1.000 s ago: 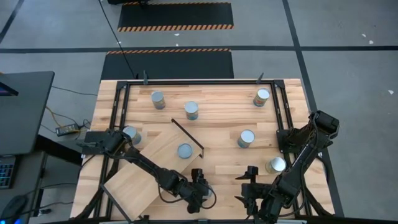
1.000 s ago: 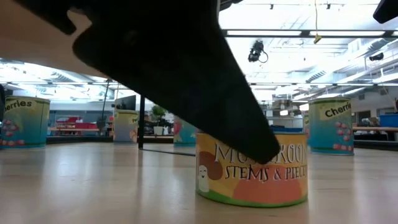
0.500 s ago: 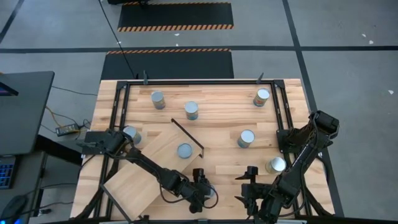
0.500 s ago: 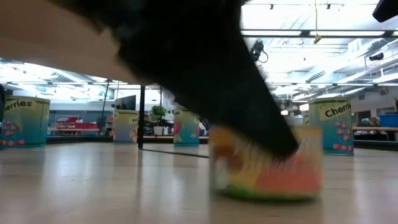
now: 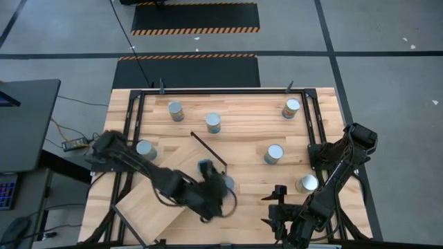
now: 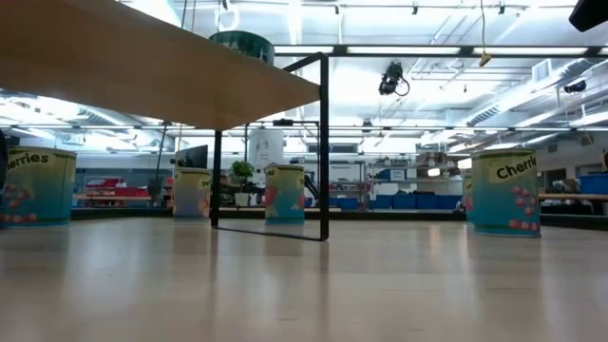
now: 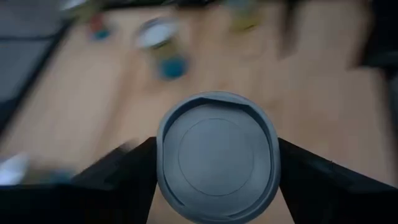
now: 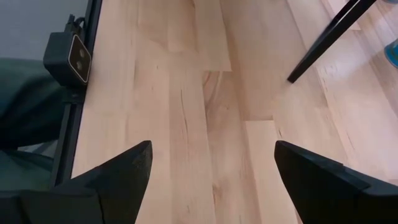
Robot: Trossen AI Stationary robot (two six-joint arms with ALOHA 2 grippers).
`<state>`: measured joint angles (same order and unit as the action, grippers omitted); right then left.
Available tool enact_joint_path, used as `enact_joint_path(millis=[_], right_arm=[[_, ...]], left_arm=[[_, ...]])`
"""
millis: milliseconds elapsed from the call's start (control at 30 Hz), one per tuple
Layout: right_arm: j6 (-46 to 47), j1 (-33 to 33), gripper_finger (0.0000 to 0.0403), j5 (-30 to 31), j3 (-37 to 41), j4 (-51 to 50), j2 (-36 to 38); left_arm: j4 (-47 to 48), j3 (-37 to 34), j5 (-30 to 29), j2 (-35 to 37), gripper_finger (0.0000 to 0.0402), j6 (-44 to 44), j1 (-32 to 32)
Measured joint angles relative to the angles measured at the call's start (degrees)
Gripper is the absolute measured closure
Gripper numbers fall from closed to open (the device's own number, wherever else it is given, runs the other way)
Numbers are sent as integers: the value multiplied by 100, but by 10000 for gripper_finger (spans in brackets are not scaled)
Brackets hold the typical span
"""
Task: Pick and place cans onto a shelf
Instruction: Put the canned mushroom on the shelf
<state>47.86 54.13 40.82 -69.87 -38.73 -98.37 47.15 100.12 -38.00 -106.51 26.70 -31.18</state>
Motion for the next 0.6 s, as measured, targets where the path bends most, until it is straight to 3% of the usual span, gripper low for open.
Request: enact_joint_path(millis=[167,300,600], right_arm=[[18,13,57,-2,0,17,0],[39,17,57,-2,0,26,0],[11,17,57,0,0,48,0]], left_arm=[[1741,-108,-892,782,116,1351,13],[2954,-436,-1087,1056,116,2539,17],[3075,-1822,-1062,1636,116,3914,170]])
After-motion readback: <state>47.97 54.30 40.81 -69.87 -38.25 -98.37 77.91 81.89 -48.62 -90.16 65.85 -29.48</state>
